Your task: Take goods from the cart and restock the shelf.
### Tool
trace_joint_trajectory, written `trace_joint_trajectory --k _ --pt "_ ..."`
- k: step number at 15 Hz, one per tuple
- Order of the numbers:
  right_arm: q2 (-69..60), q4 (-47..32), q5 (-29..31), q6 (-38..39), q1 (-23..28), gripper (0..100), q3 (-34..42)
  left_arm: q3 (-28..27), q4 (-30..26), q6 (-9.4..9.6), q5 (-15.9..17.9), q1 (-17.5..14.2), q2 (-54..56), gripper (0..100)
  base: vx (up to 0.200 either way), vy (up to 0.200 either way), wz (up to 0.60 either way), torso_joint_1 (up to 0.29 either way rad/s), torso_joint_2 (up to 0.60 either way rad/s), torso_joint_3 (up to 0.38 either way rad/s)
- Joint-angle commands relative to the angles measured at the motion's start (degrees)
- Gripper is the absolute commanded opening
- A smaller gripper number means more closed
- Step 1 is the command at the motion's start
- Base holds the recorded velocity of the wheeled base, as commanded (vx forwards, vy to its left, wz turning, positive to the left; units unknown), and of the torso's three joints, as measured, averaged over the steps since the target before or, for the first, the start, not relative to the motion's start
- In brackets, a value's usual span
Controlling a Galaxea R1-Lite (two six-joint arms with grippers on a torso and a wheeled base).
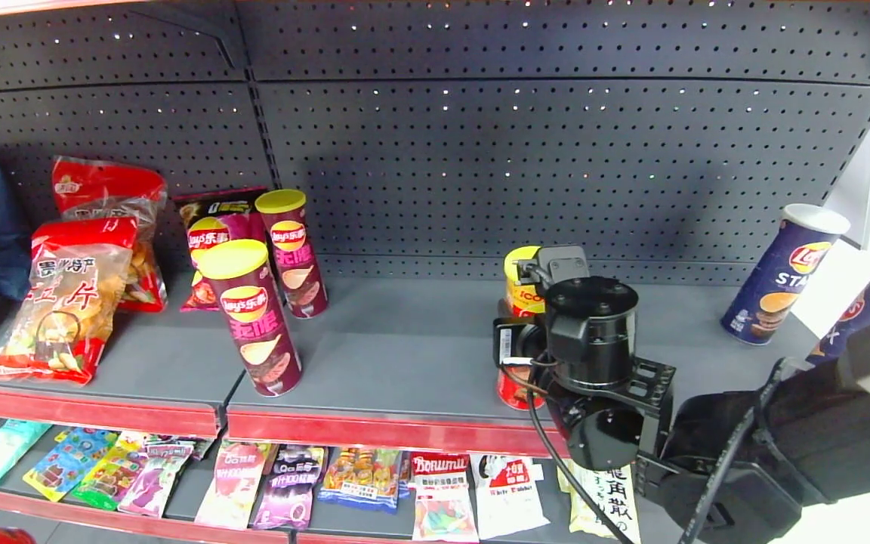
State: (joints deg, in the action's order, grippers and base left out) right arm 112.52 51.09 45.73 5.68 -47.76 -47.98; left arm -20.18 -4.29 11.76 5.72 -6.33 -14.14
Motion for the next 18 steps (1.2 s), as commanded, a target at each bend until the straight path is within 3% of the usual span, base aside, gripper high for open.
trace_joint_trajectory --k 1,7,15,18 --pt "0.33 0.24 0.68 0.3 -0.58 100 -0.18 0.05 -0.02 0.01 0.0 0.0 0.08 0 0.0 0.0 0.0 0.0 0.0 0.0" --pt "-2.48 0.24 1.12 1.61 -2.6 100 1.22 -0.13 0.07 0.01 -0.27 0.0 0.25 0 0.0 0.0 0.0 0.0 0.0 0.0" --pt "-27.88 0.15 1.38 3.11 -11.21 100 23.64 -0.48 0.07 0.01 -0.36 0.0 -0.45 0 0.0 0.0 0.0 0.0 0.0 0.0" --pt "-35.44 0.15 0.15 3.11 -9.63 100 28.03 -0.39 0.07 0.1 -0.36 0.0 -0.36 0 0.0 0.0 0.0 0.0 0.0 0.0"
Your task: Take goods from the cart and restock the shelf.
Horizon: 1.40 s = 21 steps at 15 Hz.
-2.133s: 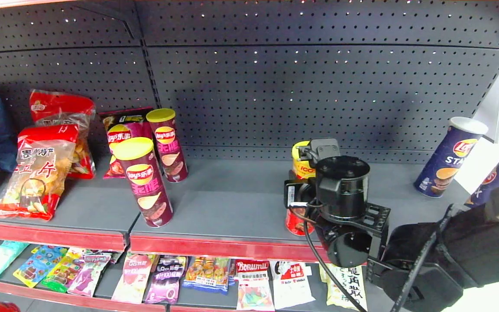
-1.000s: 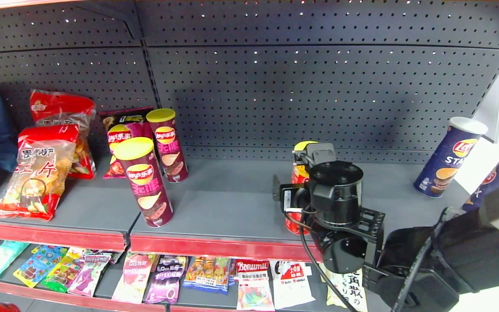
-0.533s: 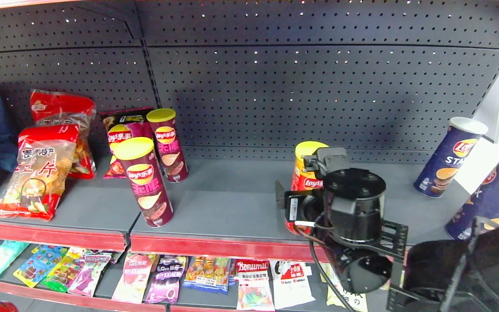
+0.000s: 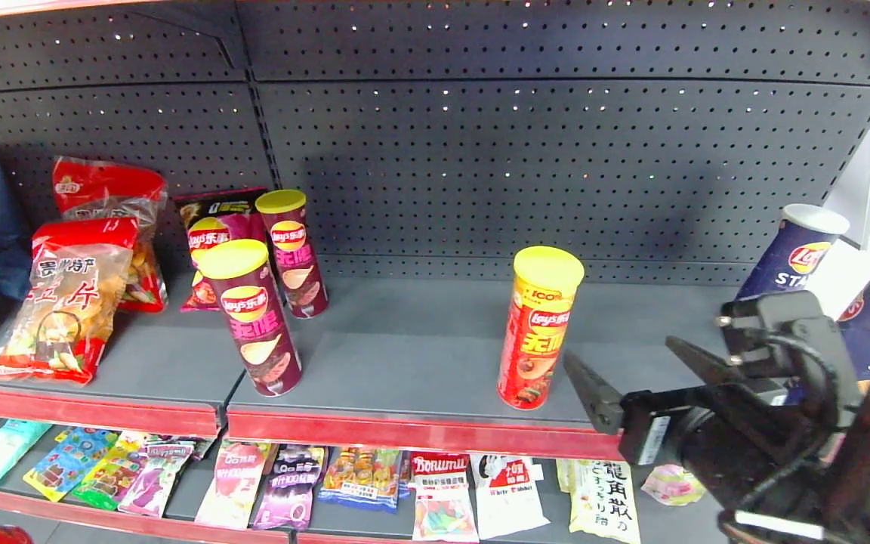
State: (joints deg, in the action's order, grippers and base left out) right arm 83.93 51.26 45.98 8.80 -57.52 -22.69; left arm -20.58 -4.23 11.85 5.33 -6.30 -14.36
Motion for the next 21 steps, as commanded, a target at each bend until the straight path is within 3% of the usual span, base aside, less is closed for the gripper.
trace_joint_trajectory --k 1,3,4,5,6,7,10,11,12,14,15,17,21 --pt "-14.06 -0.2 -7.57 -1.33 4.08 100 4.14 -0.08 0.01 0.02 -0.05 -0.03 -0.14 0 0.0 0.0 0.0 0.0 0.0 0.0" --pt "-18.28 -0.46 -18.82 -10.12 16.12 100 3.61 0.01 0.01 0.02 0.03 -0.03 -0.32 0 0.0 0.0 0.0 0.0 0.0 0.0" --pt "-20.3 -0.55 -28.23 -16.01 26.23 100 3.53 0.01 0.01 0.02 0.03 -0.03 -0.32 0 0.0 0.0 0.0 0.0 0.0 0.0" --pt "-21.27 -0.64 -33.77 -18.91 32.99 100 3.61 0.01 0.01 0.02 0.03 -0.03 -0.32 0 0.0 0.0 0.0 0.0 0.0 0.0" --pt "-21.53 -0.81 -41.41 -21.37 44.6 100 3.7 -0.08 0.01 0.02 0.03 -0.03 -0.23 0 0.0 0.0 0.0 0.0 0.0 0.0" --pt "-21.09 -1.25 -46.42 -21.55 54.09 100 3.79 -0.08 0.1 0.02 0.12 -0.03 -0.23 0 0.0 0.0 0.0 0.0 0.0 0.0" --pt "-28.47 -8.72 -59.43 -21.19 70.96 100 5.55 -0.96 0.1 0.1 0.56 -0.03 -0.93 0 0.0 0.0 0.0 0.0 0.0 0.0" --pt "-34.36 -15.93 -60.75 -20.23 73.34 100 5.72 -1.57 0.1 0.1 0.91 0.15 -1.37 0 0.0 0.0 0.0 0.0 0.0 0.0" --pt "-37.35 -19.62 -60.75 -19.52 73.77 100 5.55 -1.66 0.1 0.1 1.26 0.15 -1.64 0 0.0 0.0 0.0 0.0 0.0 0.0" --pt "-52.99 -38.17 -60.75 -15.39 73.51 100 5.99 -2.19 0.28 0.1 3.2 0.15 -2.69 0 0.0 0.0 0.0 0.0 0.0 0.0" --pt "-56.6 -43.18 -60.92 -13.72 73.25 100 5.9 -2.36 0.28 0.1 3.9 0.15 -2.95 0 0.0 0.0 0.0 0.0 0.0 0.0" --pt "-57.65 -45.46 -61.28 -9.68 71.31 100 7.13 -3.06 0.36 0.02 4.16 0.15 -3.92 0 0.0 0.0 0.0 0.0 0.0 0.0" --pt "-71.19 -46.25 -61.01 -9.68 61.65 100 15.92 -2.89 0.36 -0.51 6.89 0.33 -4.98 0 0.0 0.0 0.0 0.0 0.0 0.0"
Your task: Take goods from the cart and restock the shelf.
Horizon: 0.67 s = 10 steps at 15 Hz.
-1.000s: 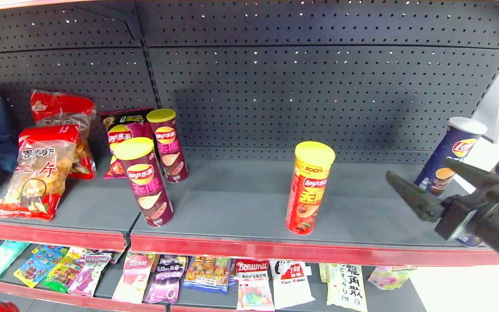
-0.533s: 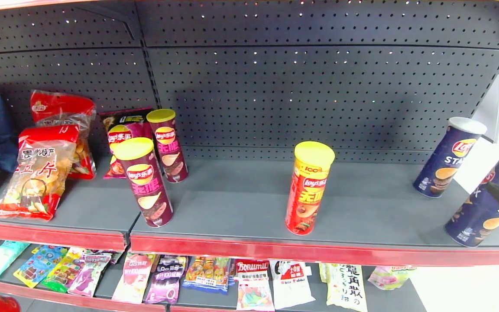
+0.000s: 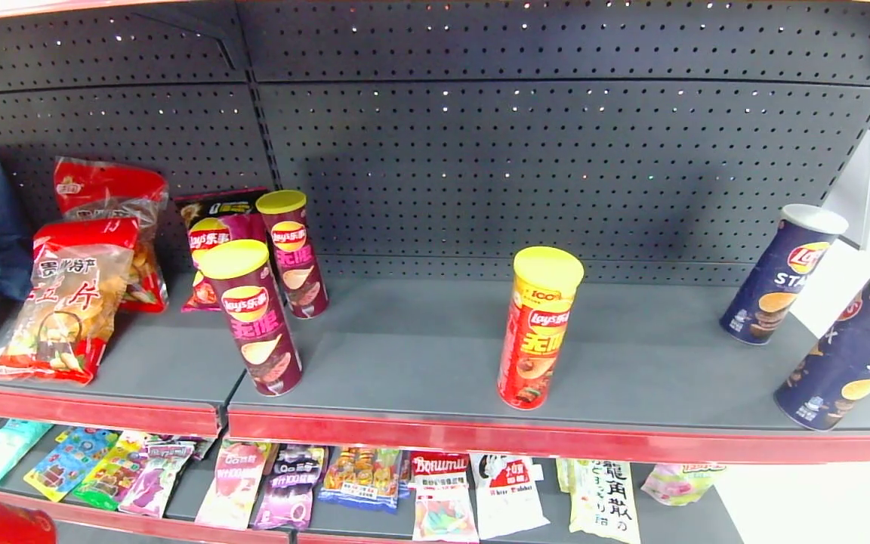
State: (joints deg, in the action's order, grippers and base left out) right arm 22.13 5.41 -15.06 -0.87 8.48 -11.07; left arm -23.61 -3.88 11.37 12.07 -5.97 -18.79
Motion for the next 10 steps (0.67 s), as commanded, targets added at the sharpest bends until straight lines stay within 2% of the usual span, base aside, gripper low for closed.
trace_joint_trajectory --k 1,3,5,7,10 --pt "-12.02 -1.19 0.2 -0.54 -5.5 100 5.88 0.32 -0.08 -0.12 0.94 0.0 -0.55 0 0.0 0.0 0.0 0.0 0.0 0.0" --pt "-18.0 -2.34 2.66 -2.83 -5.94 100 11.07 0.59 -0.08 -0.21 2.61 0.0 -0.46 0 0.0 0.0 0.0 0.0 0.0 0.0" --pt "-17.82 -3.39 14.35 -2.03 -5.94 100 11.07 0.76 -0.08 -1.71 3.66 0.0 -0.55 0 0.0 0.0 0.0 0.0 0.0 0.0" --pt "-17.82 -5.85 14.97 0.69 -6.02 100 10.98 1.82 -0.08 -2.76 3.93 0.0 -0.11 0 0.0 0.0 0.0 0.0 0.0 0.0" --pt "-17.82 -5.59 14.7 1.13 -6.02 100 10.98 4.54 -0.25 -4.17 4.1 0.0 2.97 0 0.0 0.0 0.0 0.0 0.0 0.0"
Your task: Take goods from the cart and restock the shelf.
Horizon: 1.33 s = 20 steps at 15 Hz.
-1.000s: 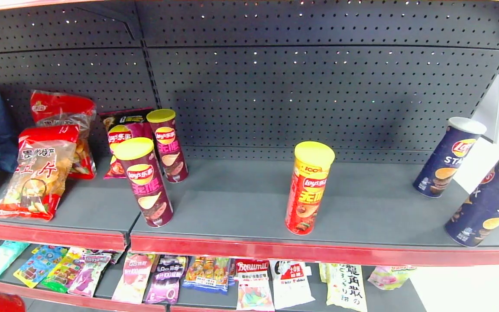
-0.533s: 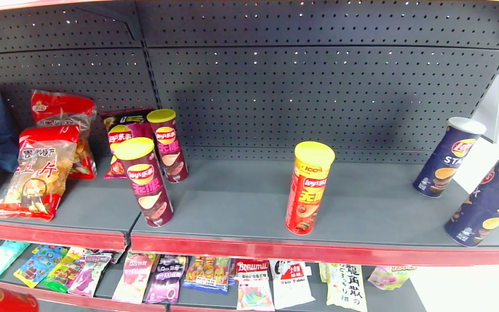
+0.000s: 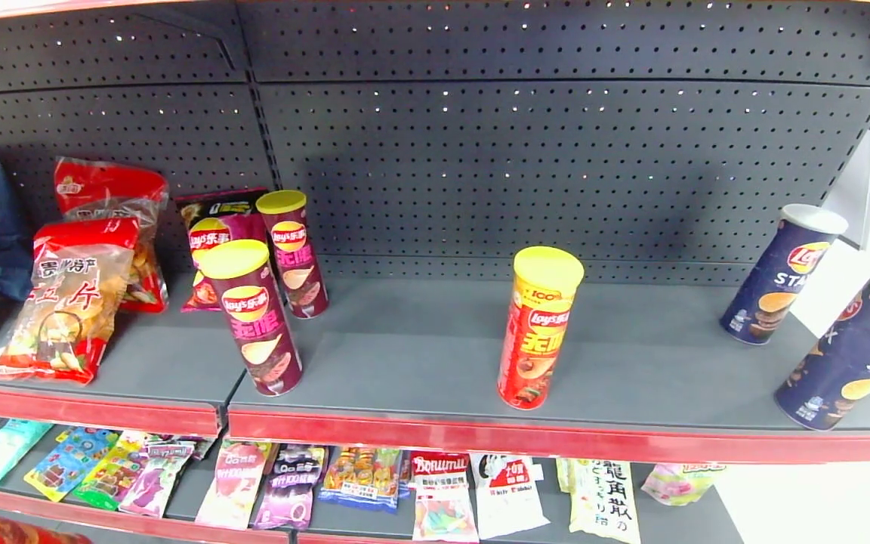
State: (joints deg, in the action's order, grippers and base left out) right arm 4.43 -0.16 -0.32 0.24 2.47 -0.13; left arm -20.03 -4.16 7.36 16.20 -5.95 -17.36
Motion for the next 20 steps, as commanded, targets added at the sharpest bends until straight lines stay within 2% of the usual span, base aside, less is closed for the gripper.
trace_joint_trajectory --k 1,2,7,9,12,15,16,20 --pt "-0.12 -0.02 -0.12 0.02 -0.01 100 0.05 1.48 -0.06 -0.24 -0.03 -0.03 2.24 0 0.0 0.0 0.0 0.0 0.0 0.0" --pt "-0.12 -0.02 -0.12 -0.07 -0.01 100 0.05 1.75 -0.06 -0.24 -0.03 -0.03 2.42 0 0.0 0.0 0.0 0.0 0.0 0.0" --pt "-0.12 -0.02 -0.21 0.11 -0.01 100 0.05 1.75 -0.06 -0.24 0.06 -0.03 2.33 0 0.0 0.0 -0.6 0.005 0.0 0.002" --pt "-2.4 -0.02 -0.21 0.11 -3.0 100 0.05 1.75 -0.06 -0.24 0.06 -0.03 2.51 0 0.0 0.0 -0.6 0.005 0.0 0.0" --pt "-3.46 -0.02 -0.91 -0.16 -3.0 100 0.05 1.57 -0.06 -0.24 0.59 -0.03 1.89 0 0.0 0.0 0.0 0.0 0.0 0.0" --pt "-4.34 -0.02 -0.91 -0.07 -2.74 100 0.05 0.69 0.73 -0.24 6.3 -0.03 -4.44 0 0.0 0.0 0.0 0.0 0.0 0.0" --pt "-4.43 -0.02 -0.83 -0.16 -2.74 100 0.05 -0.1 2.22 -0.24 6.56 0.06 -7.43 0 0.0 0.0 0.0 0.0 0.0 0.0" --pt "-4.43 -0.02 -0.83 -0.07 -2.65 100 0.05 -1.86 16.11 -2.09 6.56 0.06 -26.67 0 0.0 0.0 0.0 0.0 0.0 0.0"
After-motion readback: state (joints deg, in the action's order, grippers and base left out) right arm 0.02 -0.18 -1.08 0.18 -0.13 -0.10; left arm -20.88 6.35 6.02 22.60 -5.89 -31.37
